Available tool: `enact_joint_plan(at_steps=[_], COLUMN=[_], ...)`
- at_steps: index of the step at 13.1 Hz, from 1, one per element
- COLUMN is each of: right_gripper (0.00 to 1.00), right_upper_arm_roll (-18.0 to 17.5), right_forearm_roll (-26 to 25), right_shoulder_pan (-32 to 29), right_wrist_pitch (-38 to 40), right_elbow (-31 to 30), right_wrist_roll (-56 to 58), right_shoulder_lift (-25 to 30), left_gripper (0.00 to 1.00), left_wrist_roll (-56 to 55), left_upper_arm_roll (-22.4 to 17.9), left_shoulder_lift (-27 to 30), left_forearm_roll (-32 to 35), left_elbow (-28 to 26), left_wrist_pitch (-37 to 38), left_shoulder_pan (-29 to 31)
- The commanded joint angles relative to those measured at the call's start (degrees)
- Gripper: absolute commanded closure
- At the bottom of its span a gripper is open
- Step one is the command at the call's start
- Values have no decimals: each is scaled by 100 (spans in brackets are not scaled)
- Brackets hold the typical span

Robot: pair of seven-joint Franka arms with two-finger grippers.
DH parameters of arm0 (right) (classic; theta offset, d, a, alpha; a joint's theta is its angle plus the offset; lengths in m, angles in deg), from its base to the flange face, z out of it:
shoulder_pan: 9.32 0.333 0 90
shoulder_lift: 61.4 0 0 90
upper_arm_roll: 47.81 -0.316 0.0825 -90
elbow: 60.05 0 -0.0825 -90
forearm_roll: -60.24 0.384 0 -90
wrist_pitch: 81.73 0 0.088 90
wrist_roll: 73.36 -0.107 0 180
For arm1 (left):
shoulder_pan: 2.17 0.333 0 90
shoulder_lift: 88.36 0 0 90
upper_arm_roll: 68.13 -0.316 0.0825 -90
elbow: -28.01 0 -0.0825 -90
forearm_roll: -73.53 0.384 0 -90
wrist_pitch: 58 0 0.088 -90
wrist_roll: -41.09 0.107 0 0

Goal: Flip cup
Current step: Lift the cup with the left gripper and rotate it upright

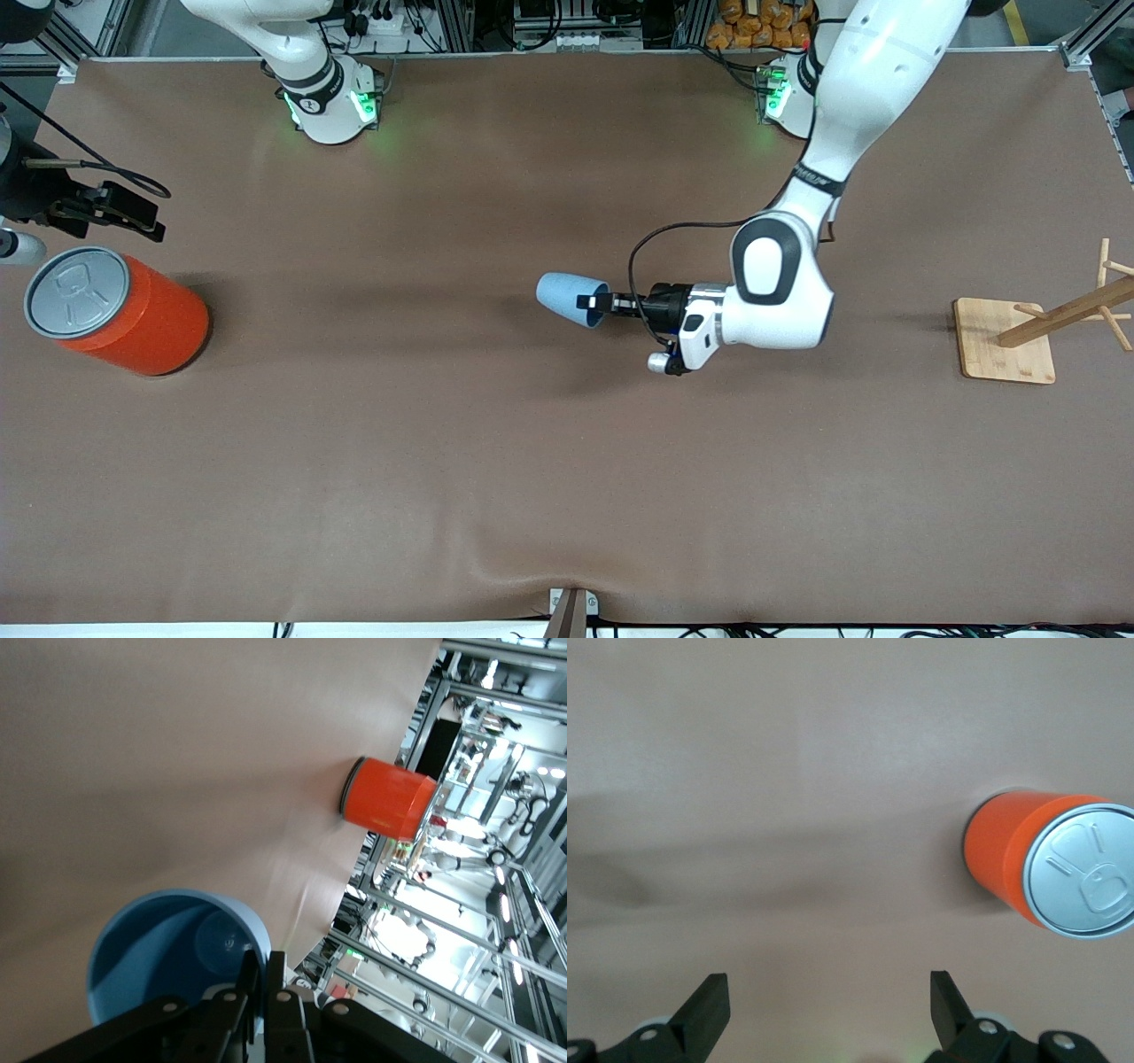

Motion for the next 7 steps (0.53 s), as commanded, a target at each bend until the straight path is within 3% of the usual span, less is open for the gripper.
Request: enact_joint_plan(at_steps=[1, 4, 7], right_gripper=[0, 0, 0], right_upper_arm_roll=[-1, -1, 7], right_forearm_roll=[201, 87, 86], right_shoulder_pan=[-39, -4, -56], right_wrist_pitch=[9, 44, 79], right_elbow=[50, 50, 121], right_wrist_roll=[-82, -65, -64], right_shoulder_lift=[0, 8, 44], left_gripper=[100, 100, 100], left_wrist_roll=[-606, -1028, -1372], left_upper_arm_roll=[-6, -6, 2], left_shoulder_lift=[467, 976, 1530], left_forearm_roll=[633, 1810, 3513], left_elbow=[-106, -202, -368], left_wrist_pitch=[77, 279, 402], left_shoulder_pan=[203, 519, 984])
